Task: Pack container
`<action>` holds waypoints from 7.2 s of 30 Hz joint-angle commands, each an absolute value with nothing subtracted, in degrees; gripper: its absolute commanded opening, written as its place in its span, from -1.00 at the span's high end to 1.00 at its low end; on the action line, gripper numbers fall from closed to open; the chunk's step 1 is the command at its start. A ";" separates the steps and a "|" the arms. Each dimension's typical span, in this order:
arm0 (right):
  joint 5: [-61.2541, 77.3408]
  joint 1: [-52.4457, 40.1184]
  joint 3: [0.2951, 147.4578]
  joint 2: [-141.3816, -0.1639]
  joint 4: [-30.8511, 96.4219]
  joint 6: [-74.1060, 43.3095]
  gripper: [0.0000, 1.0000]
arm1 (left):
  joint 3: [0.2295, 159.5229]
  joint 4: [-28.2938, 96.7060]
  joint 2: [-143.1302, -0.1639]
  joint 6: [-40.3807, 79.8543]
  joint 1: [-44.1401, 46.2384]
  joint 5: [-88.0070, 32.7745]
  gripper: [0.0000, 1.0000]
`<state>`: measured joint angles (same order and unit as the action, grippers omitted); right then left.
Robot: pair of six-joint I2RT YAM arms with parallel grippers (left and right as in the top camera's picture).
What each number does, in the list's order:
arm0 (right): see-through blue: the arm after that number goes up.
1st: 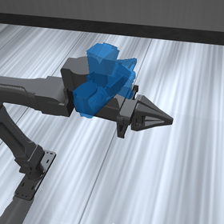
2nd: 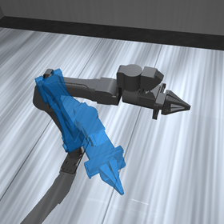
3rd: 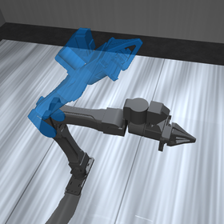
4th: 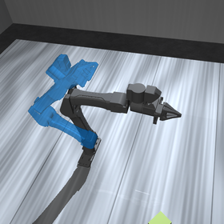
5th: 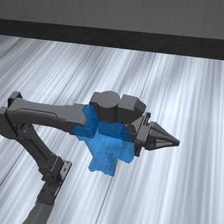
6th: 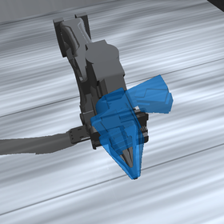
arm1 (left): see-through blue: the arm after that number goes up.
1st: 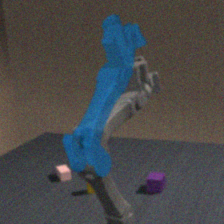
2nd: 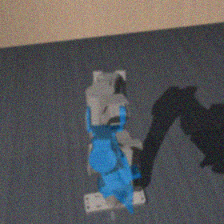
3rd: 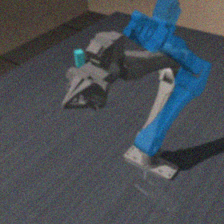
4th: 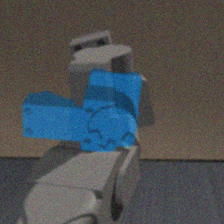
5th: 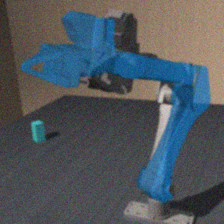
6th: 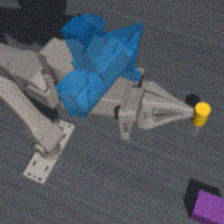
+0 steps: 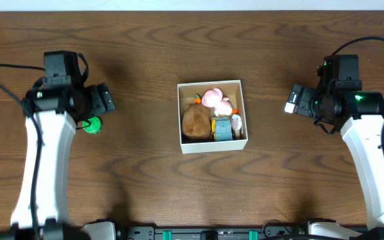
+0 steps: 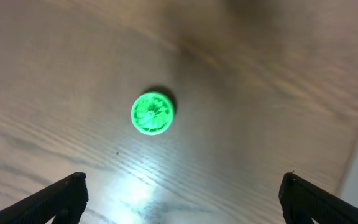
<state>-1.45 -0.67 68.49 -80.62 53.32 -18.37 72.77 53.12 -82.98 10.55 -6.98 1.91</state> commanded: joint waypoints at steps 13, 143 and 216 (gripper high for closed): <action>-1.43 -0.40 68.40 -81.03 53.56 -17.50 -0.98 | 72.12 46.28 -106.39 7.53 -15.53 -4.54 -0.96; -7.20 -7.57 64.36 -56.84 37.41 -9.39 -0.98 | 71.48 52.05 -58.11 4.97 1.96 0.25 -0.96; -4.69 -6.81 2.31 -0.30 3.05 -9.15 -0.98 | 42.85 47.53 -16.14 12.16 1.96 0.30 -0.96</action>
